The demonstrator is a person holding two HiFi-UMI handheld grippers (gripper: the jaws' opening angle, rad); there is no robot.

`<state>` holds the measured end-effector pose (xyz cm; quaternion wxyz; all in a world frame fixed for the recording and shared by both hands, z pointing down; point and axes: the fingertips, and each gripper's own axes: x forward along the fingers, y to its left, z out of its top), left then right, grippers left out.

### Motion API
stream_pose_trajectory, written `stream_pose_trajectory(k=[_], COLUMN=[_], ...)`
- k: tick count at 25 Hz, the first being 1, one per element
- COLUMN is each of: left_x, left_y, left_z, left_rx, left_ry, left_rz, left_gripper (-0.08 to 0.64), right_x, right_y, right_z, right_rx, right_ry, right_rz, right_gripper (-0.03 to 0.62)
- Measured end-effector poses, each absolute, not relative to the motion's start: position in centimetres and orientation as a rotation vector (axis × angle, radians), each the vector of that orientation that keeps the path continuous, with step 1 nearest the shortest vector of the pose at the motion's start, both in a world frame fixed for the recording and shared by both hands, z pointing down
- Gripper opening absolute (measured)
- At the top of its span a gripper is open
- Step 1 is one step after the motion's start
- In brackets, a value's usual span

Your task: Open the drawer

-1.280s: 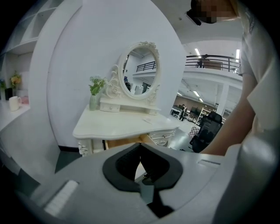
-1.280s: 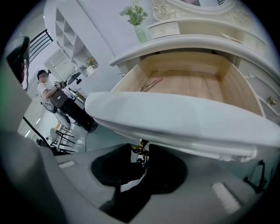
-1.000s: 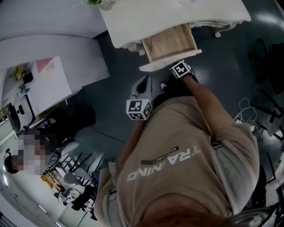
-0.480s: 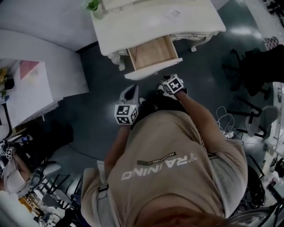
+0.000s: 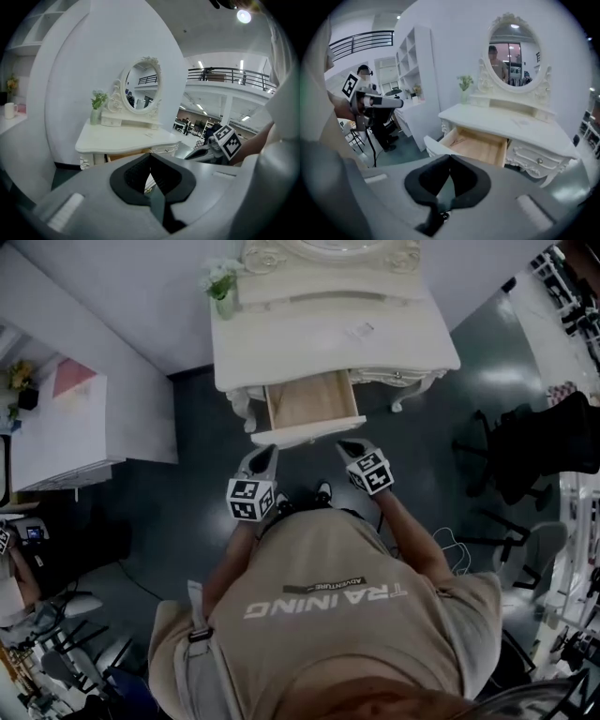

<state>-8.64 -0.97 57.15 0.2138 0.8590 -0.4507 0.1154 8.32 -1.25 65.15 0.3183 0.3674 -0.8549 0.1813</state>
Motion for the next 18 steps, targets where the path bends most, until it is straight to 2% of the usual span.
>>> stream_pose_trajectory(k=[7,13,18], left_x=[-8.3,-9.6,-9.5], left_y=[-3.8,-5.8,-6.6], left_z=[52.8,46.4,42.2], left_rx=[2.484,2.398,2.508], left_ry=[-1.305,-1.398,-1.538], left_rz=[0.343,0.101,0.136], left_gripper=[0.008,0.008,0.008], right_x=[9.7,9.0,10.3], right_y=[-2.3,-3.7,-5.7], right_z=[58.5,49.7,43.1], right_rx=[0.974,1.028,1.2], right_ry=[-2.364,-2.512,-2.608], right_rz=[0.408,0.217,0.101], right_gripper=[0.003,0.003,0.003])
